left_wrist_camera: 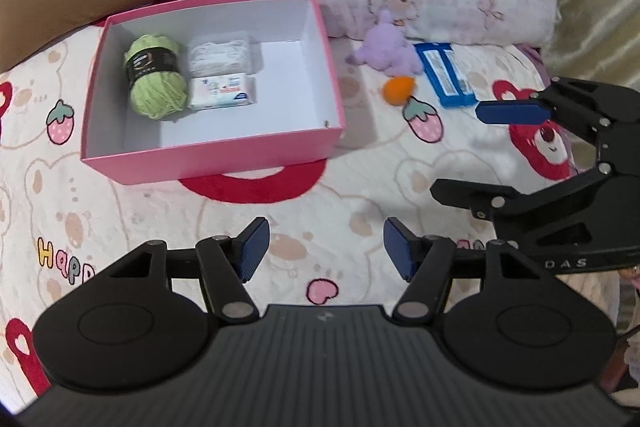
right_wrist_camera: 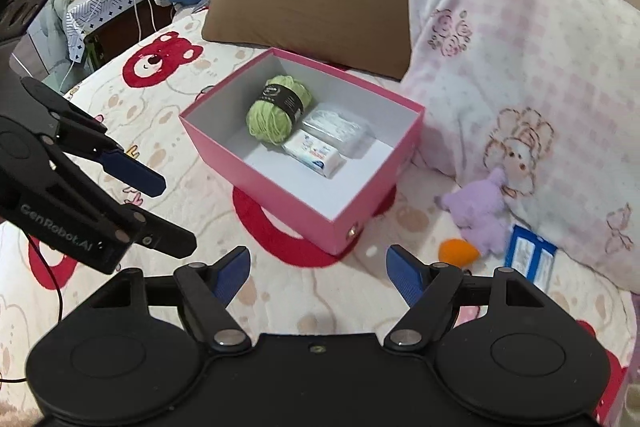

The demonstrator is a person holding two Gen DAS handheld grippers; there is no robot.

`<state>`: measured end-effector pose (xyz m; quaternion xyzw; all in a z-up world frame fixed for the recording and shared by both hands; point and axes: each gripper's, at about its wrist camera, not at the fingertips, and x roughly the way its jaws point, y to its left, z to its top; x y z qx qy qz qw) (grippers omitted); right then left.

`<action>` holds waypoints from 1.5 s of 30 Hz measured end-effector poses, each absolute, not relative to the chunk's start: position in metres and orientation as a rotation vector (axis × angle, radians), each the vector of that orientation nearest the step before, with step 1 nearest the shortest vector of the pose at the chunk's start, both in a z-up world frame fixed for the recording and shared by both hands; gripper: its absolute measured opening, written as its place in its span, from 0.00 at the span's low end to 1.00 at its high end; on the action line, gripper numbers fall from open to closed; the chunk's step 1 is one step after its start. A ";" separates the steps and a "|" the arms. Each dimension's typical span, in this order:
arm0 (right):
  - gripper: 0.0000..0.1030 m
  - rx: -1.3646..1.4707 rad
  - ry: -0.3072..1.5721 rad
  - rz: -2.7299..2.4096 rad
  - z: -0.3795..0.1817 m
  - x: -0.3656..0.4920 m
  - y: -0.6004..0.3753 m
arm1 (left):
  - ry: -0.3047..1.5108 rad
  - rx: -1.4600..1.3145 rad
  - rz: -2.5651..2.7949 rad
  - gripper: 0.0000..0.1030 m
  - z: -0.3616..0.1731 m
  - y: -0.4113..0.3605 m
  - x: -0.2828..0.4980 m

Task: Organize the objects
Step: 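Withdraw the left tool from the pink box toward the blue wet-wipe pack, then lower the left gripper onto the blue wet-wipe pack and close on it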

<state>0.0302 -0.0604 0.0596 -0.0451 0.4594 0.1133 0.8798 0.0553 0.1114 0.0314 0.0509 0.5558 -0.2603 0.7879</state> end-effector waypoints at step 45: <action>0.77 -0.074 0.785 -0.100 -0.006 -0.041 -0.189 | 1.104 0.113 -0.662 0.68 -0.004 -0.020 0.050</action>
